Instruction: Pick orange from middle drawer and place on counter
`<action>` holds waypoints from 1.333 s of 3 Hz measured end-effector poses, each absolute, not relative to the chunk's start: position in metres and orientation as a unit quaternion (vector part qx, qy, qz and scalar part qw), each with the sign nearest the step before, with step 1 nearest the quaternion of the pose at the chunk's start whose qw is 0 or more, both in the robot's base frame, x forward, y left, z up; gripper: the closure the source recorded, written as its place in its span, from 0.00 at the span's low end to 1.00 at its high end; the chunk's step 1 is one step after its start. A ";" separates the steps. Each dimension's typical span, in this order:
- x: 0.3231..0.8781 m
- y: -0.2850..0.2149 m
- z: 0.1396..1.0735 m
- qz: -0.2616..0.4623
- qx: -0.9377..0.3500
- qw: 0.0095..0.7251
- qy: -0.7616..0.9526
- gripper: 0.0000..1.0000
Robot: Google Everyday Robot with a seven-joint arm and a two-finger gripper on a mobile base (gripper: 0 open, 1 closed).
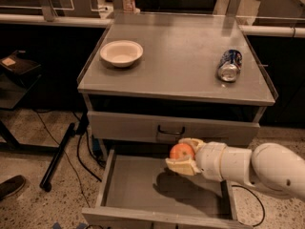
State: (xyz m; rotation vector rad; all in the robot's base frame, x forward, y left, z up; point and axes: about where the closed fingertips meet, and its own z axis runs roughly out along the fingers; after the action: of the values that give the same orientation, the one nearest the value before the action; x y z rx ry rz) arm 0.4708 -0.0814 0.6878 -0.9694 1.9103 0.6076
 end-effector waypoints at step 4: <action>0.541 -0.103 0.839 0.173 -0.437 0.505 0.724 1.00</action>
Offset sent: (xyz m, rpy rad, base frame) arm 0.0043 -0.0005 0.0435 -0.0335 -0.0664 0.0271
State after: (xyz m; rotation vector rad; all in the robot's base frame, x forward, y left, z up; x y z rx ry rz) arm 0.5409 -0.1030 0.8389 -1.0555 1.7459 0.4175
